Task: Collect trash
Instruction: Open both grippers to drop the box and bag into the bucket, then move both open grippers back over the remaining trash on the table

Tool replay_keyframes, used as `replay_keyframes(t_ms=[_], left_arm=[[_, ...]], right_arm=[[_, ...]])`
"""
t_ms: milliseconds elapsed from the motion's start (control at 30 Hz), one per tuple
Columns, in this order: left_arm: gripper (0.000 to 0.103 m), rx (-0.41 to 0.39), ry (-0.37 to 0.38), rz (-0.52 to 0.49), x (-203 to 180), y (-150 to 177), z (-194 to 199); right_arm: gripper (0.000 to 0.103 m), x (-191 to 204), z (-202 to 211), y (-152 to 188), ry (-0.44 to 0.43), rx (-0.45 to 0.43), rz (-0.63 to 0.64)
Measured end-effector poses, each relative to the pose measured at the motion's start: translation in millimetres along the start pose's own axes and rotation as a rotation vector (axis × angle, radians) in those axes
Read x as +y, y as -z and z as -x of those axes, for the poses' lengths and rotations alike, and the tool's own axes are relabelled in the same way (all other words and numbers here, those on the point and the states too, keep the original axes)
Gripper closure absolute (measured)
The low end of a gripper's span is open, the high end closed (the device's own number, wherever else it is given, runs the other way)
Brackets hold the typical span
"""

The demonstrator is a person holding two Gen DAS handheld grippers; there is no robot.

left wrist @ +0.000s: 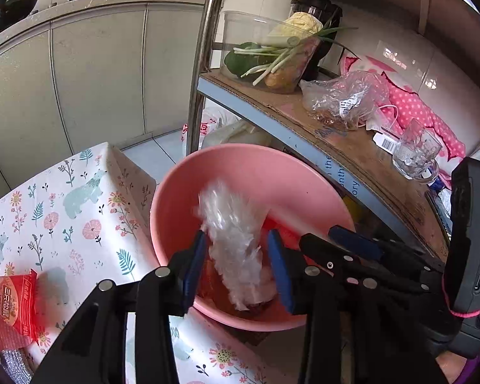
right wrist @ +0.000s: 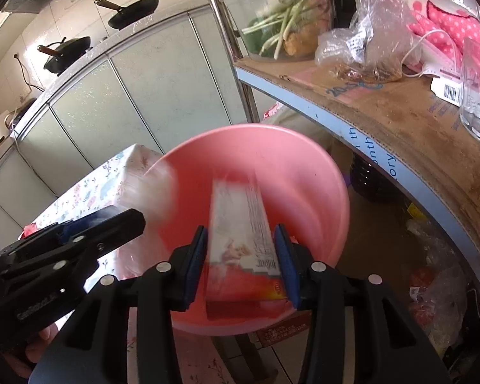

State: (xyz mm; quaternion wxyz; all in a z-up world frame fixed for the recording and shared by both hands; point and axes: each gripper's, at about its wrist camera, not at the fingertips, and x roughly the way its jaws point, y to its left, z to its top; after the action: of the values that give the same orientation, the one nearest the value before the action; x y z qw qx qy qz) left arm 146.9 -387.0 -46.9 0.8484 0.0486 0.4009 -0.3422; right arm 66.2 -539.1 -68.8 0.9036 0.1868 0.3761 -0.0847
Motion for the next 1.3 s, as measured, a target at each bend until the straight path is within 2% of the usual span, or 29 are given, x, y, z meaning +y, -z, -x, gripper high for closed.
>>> replay_keyframes(t_ms=[133, 567, 933, 1300], left_arm=[[0.058, -0.003, 0.004, 0.012, 0.5, -1.4, 2.6], [0.053, -0.054, -0.049, -0.020, -5.3, -4.6, 31.9], [0.052, -0.117, -0.090, -0.027, -13.0, -1.2, 74.1], [0.052, -0.135, -0.111, 0.010, -3.1, 15.0, 107.3]], right_arm=[[0.059, 2.4, 0.0, 1.0, 0.007, 0.000, 0.013], [0.059, 10.6, 16.6, 6.7, 0.013, -0.009, 0.041], [0.059, 38.5, 39.5, 15.7, -0.013, -0.015, 0.114], [0.059, 67.6, 59.9, 29.2, -0.048, -0.012, 0.163]])
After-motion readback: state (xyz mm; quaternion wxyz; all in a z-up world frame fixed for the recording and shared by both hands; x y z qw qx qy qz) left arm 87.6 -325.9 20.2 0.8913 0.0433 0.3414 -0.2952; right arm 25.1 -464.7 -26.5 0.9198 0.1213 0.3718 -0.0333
